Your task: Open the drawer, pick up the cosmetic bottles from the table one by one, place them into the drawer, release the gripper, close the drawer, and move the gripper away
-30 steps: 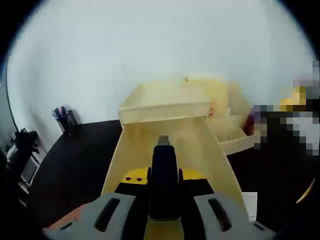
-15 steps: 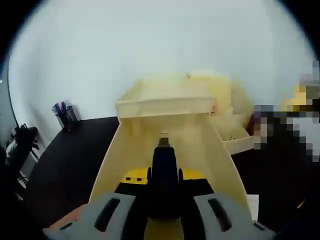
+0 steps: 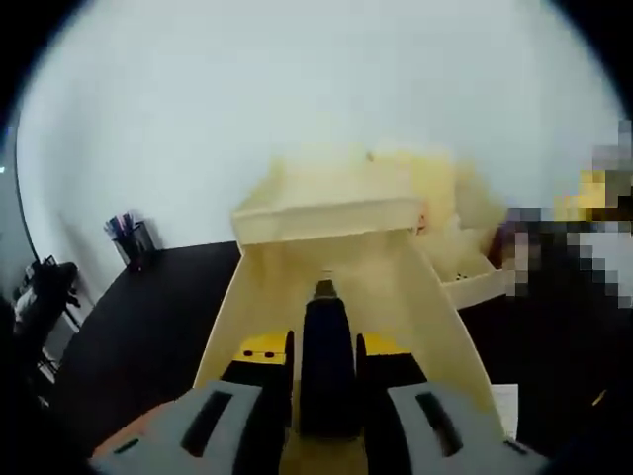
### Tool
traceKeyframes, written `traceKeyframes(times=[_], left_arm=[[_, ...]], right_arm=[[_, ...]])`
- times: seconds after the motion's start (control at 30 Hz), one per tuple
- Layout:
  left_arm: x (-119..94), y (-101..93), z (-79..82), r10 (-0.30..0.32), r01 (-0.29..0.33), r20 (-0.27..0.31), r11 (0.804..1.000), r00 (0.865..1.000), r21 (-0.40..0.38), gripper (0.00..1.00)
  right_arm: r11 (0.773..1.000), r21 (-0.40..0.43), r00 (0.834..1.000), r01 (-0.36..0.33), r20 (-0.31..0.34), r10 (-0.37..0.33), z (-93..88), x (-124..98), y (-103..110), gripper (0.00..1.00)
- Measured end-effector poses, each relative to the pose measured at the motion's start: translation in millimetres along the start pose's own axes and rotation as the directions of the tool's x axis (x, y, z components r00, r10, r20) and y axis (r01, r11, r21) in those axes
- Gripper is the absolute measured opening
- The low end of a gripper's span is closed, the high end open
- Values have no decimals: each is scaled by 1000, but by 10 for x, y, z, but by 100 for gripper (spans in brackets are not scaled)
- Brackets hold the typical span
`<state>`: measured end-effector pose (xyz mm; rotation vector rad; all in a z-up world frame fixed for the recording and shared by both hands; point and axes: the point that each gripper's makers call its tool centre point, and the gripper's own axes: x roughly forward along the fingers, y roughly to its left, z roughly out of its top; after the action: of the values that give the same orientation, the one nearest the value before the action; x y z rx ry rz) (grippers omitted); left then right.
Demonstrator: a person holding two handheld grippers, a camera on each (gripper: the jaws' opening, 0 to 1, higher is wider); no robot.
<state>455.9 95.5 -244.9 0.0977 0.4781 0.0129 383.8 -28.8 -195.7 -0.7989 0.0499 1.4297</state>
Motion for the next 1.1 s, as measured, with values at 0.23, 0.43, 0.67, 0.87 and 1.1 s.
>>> traceKeyframes(times=[0.23, 0.43, 0.67, 0.87, 1.1], left_arm=[[-194, 56, 232, 7, -8, 85, 1000, 996, 10, 27], [-423, 123, 392, -25, 26, 160, 1000, 987, -2, 28], [-654, 89, 441, -109, 92, 192, 991, 975, 97, 41], [-813, 45, 429, -205, 174, 214, 972, 955, 157, 49], [-887, 66, 363, -253, 212, 239, 960, 937, 184, 74]], right_arm=[[1000, 3, 1000, 10, 3, -10, -1, 8, 10, 64], [1000, 10, 1000, 19, 7, -19, 9, 38, 13, 66], [1000, 20, 1000, 24, -5, -23, -25, 131, 48, 73], [997, 36, 997, 70, -19, -69, -41, 219, 4, 86], [988, 73, 991, 136, -15, -136, -25, 306, -108, 93]])
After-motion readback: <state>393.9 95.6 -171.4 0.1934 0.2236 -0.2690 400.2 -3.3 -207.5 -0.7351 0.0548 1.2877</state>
